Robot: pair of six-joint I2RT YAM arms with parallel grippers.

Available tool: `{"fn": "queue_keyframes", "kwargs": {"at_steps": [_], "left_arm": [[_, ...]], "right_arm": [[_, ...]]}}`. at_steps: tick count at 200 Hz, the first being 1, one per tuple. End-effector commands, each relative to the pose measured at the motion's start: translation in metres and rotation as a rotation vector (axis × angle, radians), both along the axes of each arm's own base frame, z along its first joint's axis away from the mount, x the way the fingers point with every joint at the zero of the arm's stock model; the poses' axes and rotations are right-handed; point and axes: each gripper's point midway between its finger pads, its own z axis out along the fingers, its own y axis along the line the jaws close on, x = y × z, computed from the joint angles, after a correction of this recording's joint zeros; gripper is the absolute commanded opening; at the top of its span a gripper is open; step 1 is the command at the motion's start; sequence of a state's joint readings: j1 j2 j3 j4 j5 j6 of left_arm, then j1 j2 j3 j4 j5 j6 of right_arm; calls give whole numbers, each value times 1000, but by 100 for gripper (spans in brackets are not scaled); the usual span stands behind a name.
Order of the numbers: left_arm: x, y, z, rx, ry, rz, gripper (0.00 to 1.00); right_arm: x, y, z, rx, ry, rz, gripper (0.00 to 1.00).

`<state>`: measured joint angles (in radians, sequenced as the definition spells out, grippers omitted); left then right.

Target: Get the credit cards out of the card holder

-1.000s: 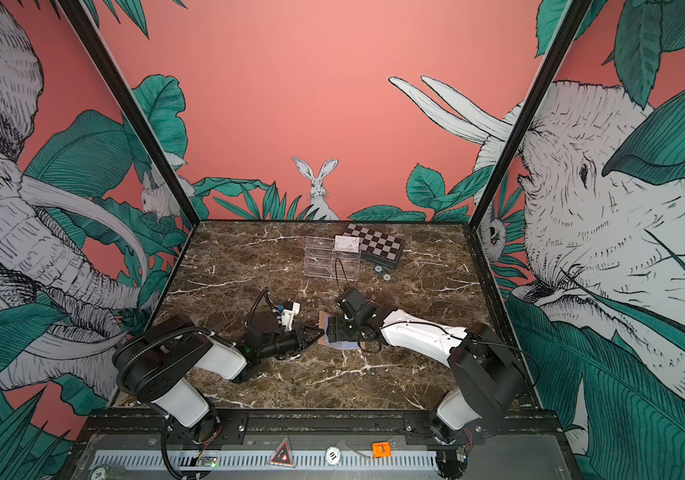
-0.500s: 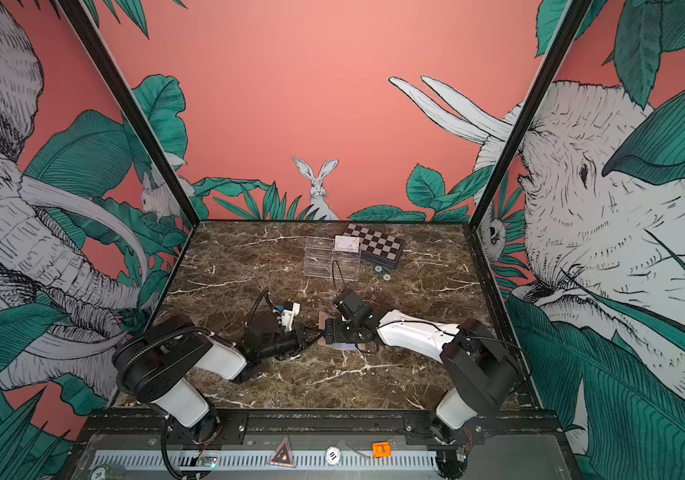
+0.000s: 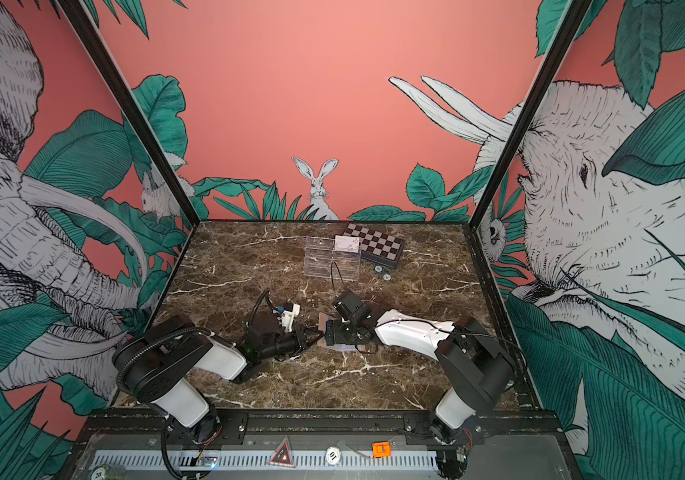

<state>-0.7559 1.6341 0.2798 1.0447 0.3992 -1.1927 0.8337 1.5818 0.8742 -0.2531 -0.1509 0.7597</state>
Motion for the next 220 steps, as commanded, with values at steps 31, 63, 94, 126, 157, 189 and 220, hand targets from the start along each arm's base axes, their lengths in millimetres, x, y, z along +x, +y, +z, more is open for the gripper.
{"fn": "queue_keyframes", "kwargs": {"at_steps": [31,63,94,126,157,189,220], "left_arm": [[1,-7,26,-56,-69,-21,0],[0,-7,30,-62,-78,-22,0],[-2,-8,34,-65,-85,-26,0],[-2,-7,35,-64,-89,-23,0],[-3,-6,33,-58,-87,-20,0],[-4,-5,32,-55,-90,-23,0],[-4,-4,30,-47,-85,-23,0]], "right_arm": [[-5,-9,-13,-94,15,8,81],[-6,-12,-17,-130,15,6,80],[-5,-14,-15,-158,-5,-5,78],[-5,-20,-13,-206,-23,-11,75],[-1,-29,-6,-254,-57,-23,73],[3,-38,7,-287,-101,-35,69],[6,-44,16,-302,-130,-48,67]]}}
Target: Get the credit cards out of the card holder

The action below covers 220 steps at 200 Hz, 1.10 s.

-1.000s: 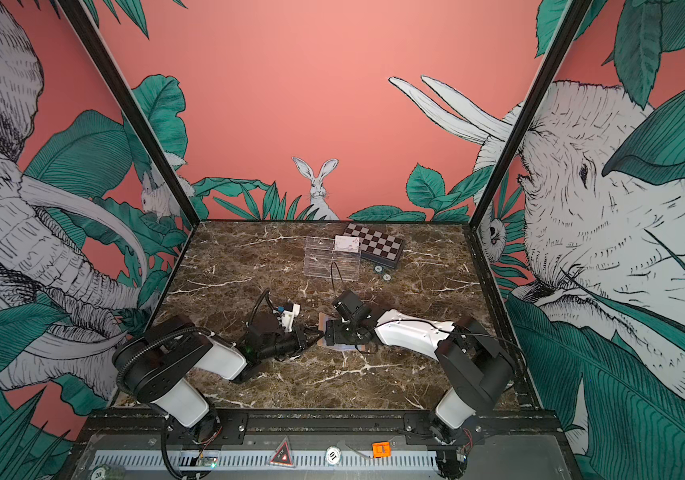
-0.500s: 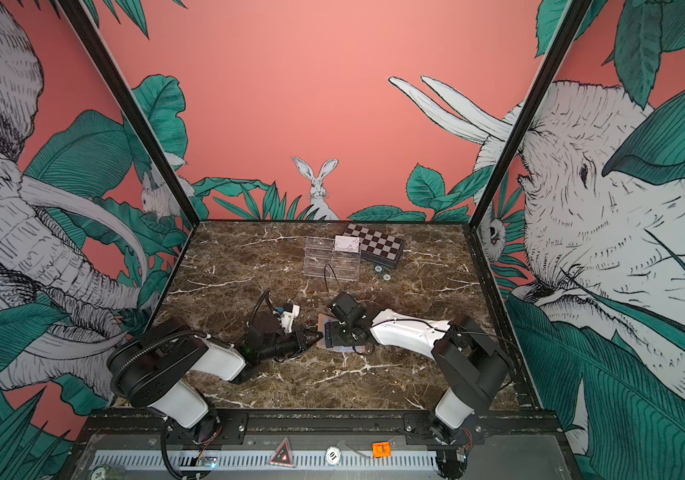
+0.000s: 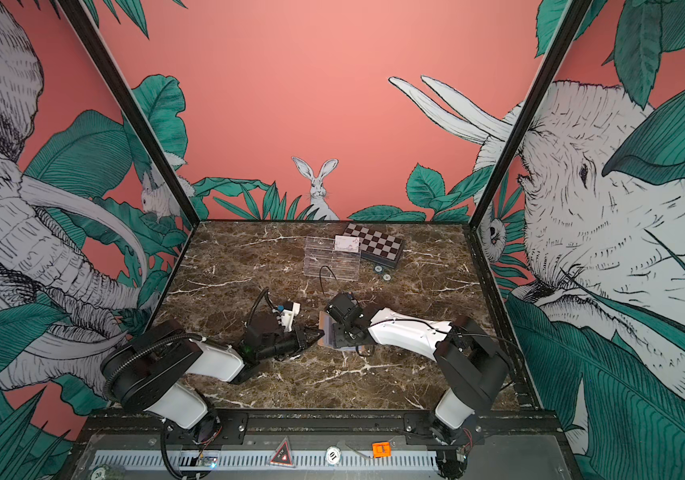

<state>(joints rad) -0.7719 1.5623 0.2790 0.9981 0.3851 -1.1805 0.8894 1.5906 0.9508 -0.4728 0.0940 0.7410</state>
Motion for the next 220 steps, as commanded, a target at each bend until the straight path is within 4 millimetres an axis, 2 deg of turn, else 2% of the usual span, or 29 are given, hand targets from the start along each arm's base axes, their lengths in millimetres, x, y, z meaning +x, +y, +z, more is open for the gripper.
{"fn": "queue_keyframes", "kwargs": {"at_steps": [1,47,121,220], "left_arm": [[-1,-3,16,-38,-54,-16,0],[0,-3,18,-44,-57,-15,0],[0,-6,24,-56,-70,-20,0],[-1,-8,22,-57,-69,-23,0]], "right_arm": [[4,-12,17,-37,-56,-11,67],[3,15,43,191,-113,14,70],[-4,34,32,213,-65,56,72],[-6,36,24,200,-44,57,73]]}}
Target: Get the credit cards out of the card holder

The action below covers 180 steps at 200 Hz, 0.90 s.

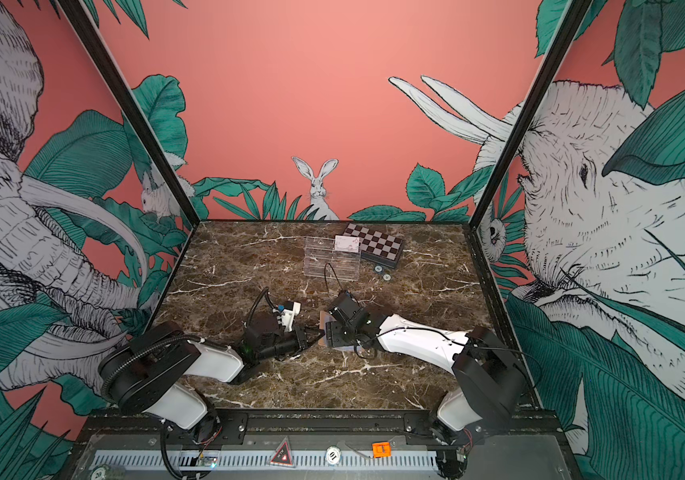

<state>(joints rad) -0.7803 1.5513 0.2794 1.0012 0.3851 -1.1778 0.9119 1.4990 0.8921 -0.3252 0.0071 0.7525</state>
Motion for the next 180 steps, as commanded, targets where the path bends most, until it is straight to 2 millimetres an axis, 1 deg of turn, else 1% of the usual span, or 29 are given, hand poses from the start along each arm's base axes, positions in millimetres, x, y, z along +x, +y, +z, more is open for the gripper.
{"fn": "queue_keyframes", "kwargs": {"at_steps": [1,51,109,131,161,180], "left_arm": [[1,-6,18,-48,-55,-14,0],[2,-7,17,-47,-55,-14,0],[1,-6,13,-42,-47,-11,0],[2,-7,15,-45,-50,-12,0],[2,-8,16,-48,-52,-15,0],[0,-8,16,-48,-53,-20,0]], "right_arm": [[0,7,-1,7,3,8,74],[-2,8,-6,-10,18,14,74],[-5,10,-2,-17,8,23,78],[-8,12,-2,-23,8,27,78],[-9,7,-6,-72,16,23,78],[-9,2,-11,-108,18,11,76]]}}
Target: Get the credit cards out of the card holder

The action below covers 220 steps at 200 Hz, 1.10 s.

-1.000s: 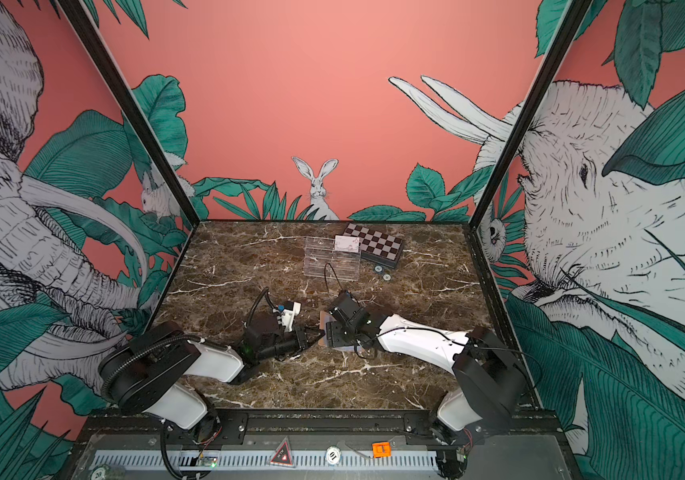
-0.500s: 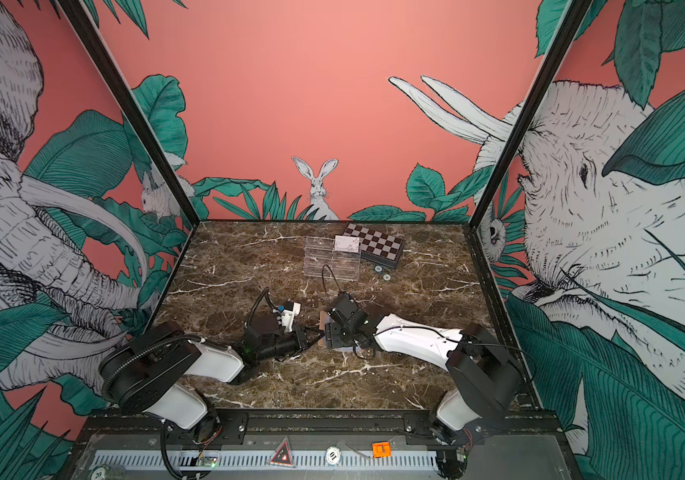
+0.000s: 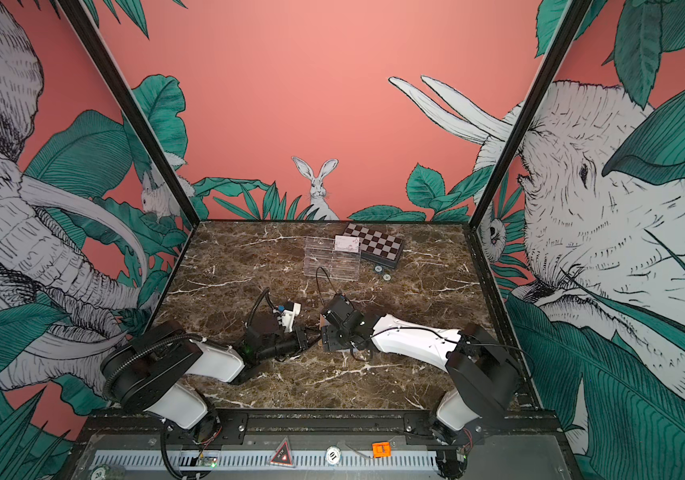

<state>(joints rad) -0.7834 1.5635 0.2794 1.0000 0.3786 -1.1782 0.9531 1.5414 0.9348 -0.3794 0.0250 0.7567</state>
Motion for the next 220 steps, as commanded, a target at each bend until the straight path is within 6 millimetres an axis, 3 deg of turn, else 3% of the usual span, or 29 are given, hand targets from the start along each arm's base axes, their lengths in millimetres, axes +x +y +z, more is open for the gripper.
{"fn": "queue_keyframes", "kwargs": {"at_steps": [1,128,220], "left_arm": [[1,-8,21,-59,-62,-23,0],[0,-8,23,-53,-65,-26,0],[-4,-3,14,-19,-52,-26,0]], "right_arm": [[1,-5,-5,-57,-4,-18,76],[2,-23,-13,-127,-23,-53,72],[6,-47,-4,-148,-58,-104,71]]}}
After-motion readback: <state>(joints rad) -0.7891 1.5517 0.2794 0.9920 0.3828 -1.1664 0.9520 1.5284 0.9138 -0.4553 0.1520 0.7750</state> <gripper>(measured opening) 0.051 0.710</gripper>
